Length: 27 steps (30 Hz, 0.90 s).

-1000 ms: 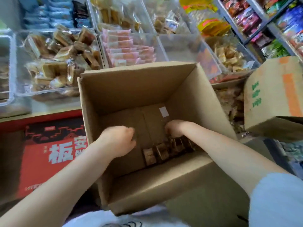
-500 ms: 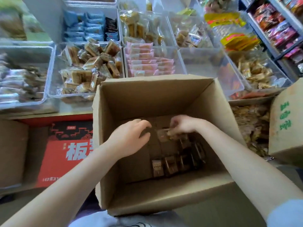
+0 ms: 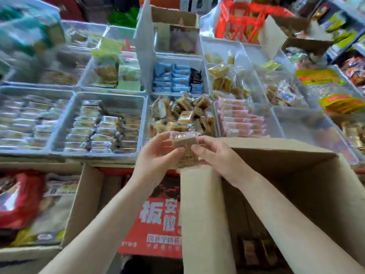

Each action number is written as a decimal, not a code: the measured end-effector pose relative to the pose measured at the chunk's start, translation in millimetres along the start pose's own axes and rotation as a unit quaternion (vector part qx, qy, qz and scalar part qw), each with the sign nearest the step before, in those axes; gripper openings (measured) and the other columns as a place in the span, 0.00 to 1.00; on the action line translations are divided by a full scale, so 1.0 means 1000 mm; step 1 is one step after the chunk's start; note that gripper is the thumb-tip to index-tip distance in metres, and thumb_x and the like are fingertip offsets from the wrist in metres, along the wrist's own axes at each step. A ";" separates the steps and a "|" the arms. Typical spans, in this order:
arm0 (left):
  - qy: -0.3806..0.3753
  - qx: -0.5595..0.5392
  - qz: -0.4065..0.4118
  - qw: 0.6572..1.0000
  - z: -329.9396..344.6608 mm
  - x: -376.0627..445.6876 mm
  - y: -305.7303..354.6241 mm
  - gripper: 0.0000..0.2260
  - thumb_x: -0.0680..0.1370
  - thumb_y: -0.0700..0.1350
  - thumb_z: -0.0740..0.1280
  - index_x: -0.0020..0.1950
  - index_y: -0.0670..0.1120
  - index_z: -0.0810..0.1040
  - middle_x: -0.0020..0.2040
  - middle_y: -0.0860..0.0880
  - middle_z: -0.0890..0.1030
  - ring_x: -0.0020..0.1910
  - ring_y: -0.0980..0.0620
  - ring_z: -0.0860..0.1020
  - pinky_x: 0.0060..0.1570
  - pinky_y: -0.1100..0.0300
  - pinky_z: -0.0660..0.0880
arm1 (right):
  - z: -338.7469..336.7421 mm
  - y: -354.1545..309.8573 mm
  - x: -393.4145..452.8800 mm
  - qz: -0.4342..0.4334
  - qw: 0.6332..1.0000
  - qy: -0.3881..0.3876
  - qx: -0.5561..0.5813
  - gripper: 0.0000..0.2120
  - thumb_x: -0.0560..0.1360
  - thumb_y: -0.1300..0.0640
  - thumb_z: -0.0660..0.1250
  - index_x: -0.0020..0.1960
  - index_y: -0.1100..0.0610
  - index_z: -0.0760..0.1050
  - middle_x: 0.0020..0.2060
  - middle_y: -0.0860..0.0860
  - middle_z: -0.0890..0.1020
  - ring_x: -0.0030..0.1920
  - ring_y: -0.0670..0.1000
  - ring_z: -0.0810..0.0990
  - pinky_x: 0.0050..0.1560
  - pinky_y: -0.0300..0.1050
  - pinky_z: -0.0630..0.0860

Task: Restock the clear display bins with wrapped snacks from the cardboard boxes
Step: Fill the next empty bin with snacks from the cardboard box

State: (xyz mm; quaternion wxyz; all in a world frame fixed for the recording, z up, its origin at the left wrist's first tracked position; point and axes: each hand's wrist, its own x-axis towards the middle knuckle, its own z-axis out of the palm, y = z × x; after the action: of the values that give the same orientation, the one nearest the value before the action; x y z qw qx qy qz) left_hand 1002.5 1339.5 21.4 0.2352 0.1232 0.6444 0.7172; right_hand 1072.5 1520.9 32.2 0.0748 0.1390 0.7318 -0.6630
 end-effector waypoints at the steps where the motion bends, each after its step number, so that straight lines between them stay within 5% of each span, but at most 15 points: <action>1: 0.004 0.022 0.002 1.000 -0.026 0.007 -0.001 0.15 0.75 0.39 0.74 0.61 0.49 0.81 0.51 0.46 0.86 0.50 0.51 0.84 0.47 0.59 0.81 | 0.018 -0.005 0.016 -0.003 0.999 0.011 -0.034 0.16 0.79 0.48 0.69 0.65 0.49 0.75 0.57 0.48 0.82 0.59 0.47 0.81 0.58 0.44 0.79; 3: -0.005 0.149 0.020 0.989 -0.079 0.022 -0.007 0.18 0.75 0.42 0.77 0.62 0.55 0.82 0.51 0.47 0.84 0.50 0.51 0.83 0.50 0.57 0.81 | 0.050 -0.012 0.048 -0.028 0.995 0.033 -0.091 0.19 0.76 0.50 0.72 0.66 0.46 0.72 0.57 0.47 0.80 0.57 0.45 0.80 0.56 0.41 0.79; 6: -0.082 0.390 0.051 0.916 -0.153 0.048 -0.017 0.29 0.71 0.48 0.78 0.71 0.56 0.75 0.49 0.52 0.80 0.49 0.49 0.79 0.51 0.56 0.77 | 0.096 -0.016 0.094 -0.045 0.975 -0.011 -0.217 0.25 0.73 0.55 0.76 0.66 0.43 0.71 0.57 0.43 0.79 0.57 0.42 0.79 0.59 0.43 0.78; 8: -0.109 0.458 0.044 0.881 -0.185 0.063 -0.014 0.35 0.70 0.48 0.78 0.75 0.58 0.68 0.48 0.54 0.79 0.47 0.50 0.78 0.49 0.56 0.75 | 0.126 -0.017 0.122 -0.049 0.957 -0.052 -0.280 0.24 0.74 0.57 0.75 0.67 0.45 0.72 0.55 0.42 0.79 0.56 0.41 0.79 0.58 0.42 0.77; 11: -0.111 0.515 0.083 0.846 -0.219 0.092 -0.006 0.35 0.72 0.48 0.77 0.74 0.58 0.64 0.51 0.55 0.79 0.49 0.53 0.76 0.49 0.58 0.74 | 0.162 -0.024 0.158 -0.052 0.932 -0.065 -0.354 0.20 0.75 0.60 0.73 0.65 0.49 0.75 0.48 0.39 0.77 0.48 0.39 0.77 0.50 0.27 0.68; 14: -0.117 0.513 0.132 0.840 -0.244 0.123 -0.007 0.32 0.73 0.47 0.77 0.73 0.53 0.66 0.52 0.53 0.80 0.51 0.49 0.77 0.51 0.56 0.74 | 0.180 -0.030 0.196 -0.073 0.919 -0.036 -0.386 0.19 0.74 0.63 0.72 0.64 0.53 0.76 0.42 0.36 0.73 0.40 0.37 0.74 0.43 0.26 0.68; 19: -0.029 0.494 0.107 0.862 -0.291 0.182 -0.027 0.38 0.76 0.52 0.74 0.80 0.49 0.59 0.76 0.48 0.67 0.75 0.48 0.64 0.74 0.56 0.60 | 0.173 -0.017 0.280 -0.048 0.907 0.105 -0.406 0.14 0.74 0.62 0.70 0.59 0.53 0.75 0.48 0.48 0.79 0.48 0.49 0.78 0.46 0.41 0.75; 22: -0.042 0.566 0.044 0.822 -0.315 0.215 -0.058 0.31 0.80 0.55 0.67 0.79 0.46 0.63 0.79 0.46 0.64 0.78 0.48 0.61 0.77 0.54 0.57 | 0.164 -0.001 0.329 -0.011 0.901 0.154 -0.404 0.13 0.76 0.59 0.71 0.58 0.54 0.74 0.49 0.51 0.80 0.49 0.53 0.79 0.51 0.49 0.79; 27: -0.114 0.634 0.009 0.765 -0.323 0.235 -0.099 0.28 0.82 0.59 0.59 0.80 0.50 0.60 0.81 0.50 0.60 0.81 0.49 0.52 0.78 0.48 0.52 | 0.175 0.026 0.386 0.018 0.896 0.100 -0.432 0.15 0.77 0.59 0.68 0.62 0.50 0.73 0.56 0.48 0.78 0.54 0.52 0.78 0.54 0.48 0.76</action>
State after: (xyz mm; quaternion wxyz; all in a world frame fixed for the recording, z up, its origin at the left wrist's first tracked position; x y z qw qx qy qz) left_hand 663.5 1182.3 -150.4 0.1692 0.3311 0.9194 0.1280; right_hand 700.0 1389.4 -125.2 0.0661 0.1716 0.9471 -0.2630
